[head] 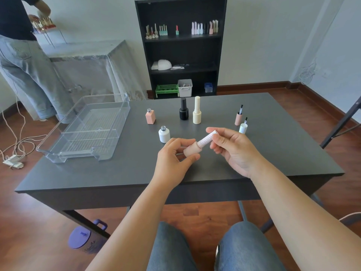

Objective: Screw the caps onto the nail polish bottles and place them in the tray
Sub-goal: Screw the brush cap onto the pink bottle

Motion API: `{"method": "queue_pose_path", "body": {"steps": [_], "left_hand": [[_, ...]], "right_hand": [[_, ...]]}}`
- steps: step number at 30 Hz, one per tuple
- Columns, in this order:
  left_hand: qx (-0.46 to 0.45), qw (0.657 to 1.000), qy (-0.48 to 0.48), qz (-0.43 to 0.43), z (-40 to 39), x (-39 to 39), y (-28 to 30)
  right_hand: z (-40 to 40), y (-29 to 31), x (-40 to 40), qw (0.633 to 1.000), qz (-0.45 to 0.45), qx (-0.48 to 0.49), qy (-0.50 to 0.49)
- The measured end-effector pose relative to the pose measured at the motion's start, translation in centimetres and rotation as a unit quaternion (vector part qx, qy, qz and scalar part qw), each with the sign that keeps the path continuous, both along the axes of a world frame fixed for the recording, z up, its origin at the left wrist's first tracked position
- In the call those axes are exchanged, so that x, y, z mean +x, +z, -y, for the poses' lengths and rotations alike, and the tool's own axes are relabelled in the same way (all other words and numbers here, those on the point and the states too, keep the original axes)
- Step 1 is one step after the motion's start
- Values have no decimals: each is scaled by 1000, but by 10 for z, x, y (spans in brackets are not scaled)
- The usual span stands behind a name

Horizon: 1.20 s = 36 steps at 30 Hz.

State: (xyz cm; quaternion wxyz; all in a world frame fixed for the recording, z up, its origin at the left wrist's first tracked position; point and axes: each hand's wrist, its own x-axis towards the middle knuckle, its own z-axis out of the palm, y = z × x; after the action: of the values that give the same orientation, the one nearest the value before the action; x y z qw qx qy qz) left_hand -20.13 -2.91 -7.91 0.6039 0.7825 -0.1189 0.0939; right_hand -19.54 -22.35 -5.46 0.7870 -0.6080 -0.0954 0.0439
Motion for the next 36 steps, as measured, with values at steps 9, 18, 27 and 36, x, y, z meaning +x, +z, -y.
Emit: {"method": "queue_pose_path", "body": {"steps": [9, 18, 27, 36], "left_hand": [[10, 996, 84, 29, 5, 1, -4], [44, 980, 190, 47, -28, 25, 14], [94, 982, 154, -55, -46, 51, 10], [121, 982, 123, -80, -41, 58, 8]], "right_hand": [[-25, 9, 11, 986, 75, -95, -117], [-46, 58, 76, 905, 129, -377, -149], [-69, 48, 105, 871, 72, -468, -130], [-7, 38, 39, 883, 115, -338, -305]]}}
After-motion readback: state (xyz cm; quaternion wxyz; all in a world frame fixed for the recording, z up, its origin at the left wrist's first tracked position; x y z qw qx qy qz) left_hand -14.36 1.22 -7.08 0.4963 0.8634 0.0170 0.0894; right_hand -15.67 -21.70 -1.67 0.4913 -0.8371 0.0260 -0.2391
